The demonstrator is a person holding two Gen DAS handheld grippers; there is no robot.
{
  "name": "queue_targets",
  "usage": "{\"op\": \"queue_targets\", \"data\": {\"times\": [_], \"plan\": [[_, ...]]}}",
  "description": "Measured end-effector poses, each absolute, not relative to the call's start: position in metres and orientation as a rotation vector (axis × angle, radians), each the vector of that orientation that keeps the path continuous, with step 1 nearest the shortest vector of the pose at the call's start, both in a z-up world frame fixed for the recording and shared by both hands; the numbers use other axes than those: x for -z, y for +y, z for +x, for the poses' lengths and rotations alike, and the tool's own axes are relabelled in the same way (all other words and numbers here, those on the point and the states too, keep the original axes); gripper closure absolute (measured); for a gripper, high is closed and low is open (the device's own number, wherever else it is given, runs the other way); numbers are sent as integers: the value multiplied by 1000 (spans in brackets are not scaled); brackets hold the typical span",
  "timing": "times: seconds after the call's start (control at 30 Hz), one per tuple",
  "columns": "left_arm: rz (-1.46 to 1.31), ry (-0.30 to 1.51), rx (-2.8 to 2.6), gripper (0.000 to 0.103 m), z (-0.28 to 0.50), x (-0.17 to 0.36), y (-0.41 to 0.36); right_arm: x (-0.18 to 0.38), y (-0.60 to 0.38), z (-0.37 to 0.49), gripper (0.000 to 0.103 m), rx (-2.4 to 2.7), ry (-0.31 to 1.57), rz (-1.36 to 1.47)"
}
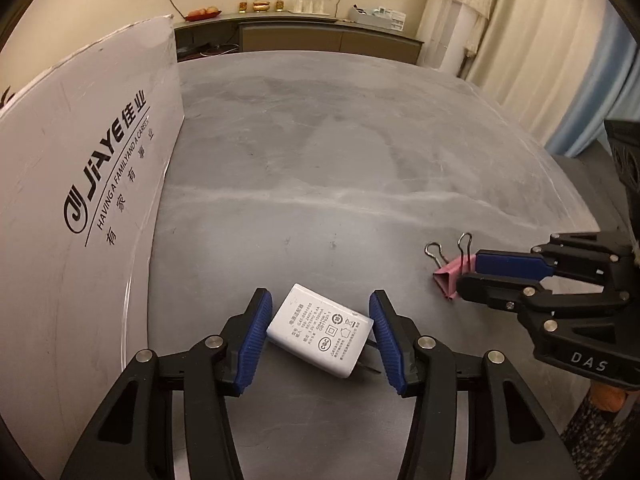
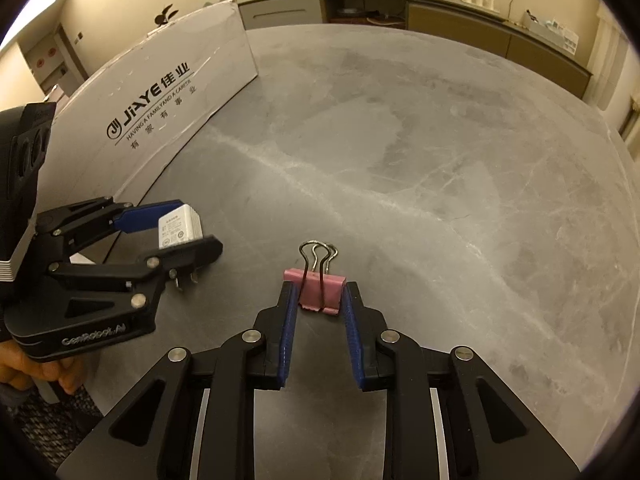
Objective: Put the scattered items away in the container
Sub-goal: 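Grasp the white charger with the left tool while the right tool grasps the pink binder clip, then carry the charger with the left tool while the right tool carries the clip over the box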
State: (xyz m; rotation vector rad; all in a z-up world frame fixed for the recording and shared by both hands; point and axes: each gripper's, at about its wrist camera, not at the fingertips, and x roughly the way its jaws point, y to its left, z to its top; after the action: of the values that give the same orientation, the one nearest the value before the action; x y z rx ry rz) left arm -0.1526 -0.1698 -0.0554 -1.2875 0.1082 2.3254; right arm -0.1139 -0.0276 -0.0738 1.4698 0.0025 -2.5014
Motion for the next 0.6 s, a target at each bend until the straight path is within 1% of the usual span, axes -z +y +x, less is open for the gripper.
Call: {"op": "queue_targets", "data": {"times": [0.03, 0.07, 0.13, 0.2, 0.23, 0.27, 0.33, 0.57, 0.6], "plan": [[-1291, 105, -2325, 41, -152, 55, -169, 75, -28, -114, 68, 2502, 5, 1469], [-1291, 111, -2326, 39, -151, 56, -167, 76, -29, -115, 67, 2502, 12, 1468], [-1266, 163, -2331, 39, -151, 58, -160, 77, -31, -115, 65, 2506, 20, 1455], [-1239, 205, -2323, 39, -151, 59, -156, 77, -31, -116, 65, 2507, 27, 1447], [-1226, 213, -2322, 48, -151, 59, -156, 77, -31, -116, 66, 2503, 26, 1451], [-1216, 216, -2321, 51, -151, 59, -156, 76, -31, -116, 68, 2499, 18, 1456], [-1213, 210, -2304, 52, -151, 58, -157, 75, -31, -115, 74, 2497, 15, 1460], [-1163, 194, -2300, 52, -146, 49, -158, 71, -29, -112, 76, 2505, 4, 1449], [-1150, 181, -2299, 52, -146, 46, -158, 70, -28, -112, 78, 2507, -2, 1445]]}}
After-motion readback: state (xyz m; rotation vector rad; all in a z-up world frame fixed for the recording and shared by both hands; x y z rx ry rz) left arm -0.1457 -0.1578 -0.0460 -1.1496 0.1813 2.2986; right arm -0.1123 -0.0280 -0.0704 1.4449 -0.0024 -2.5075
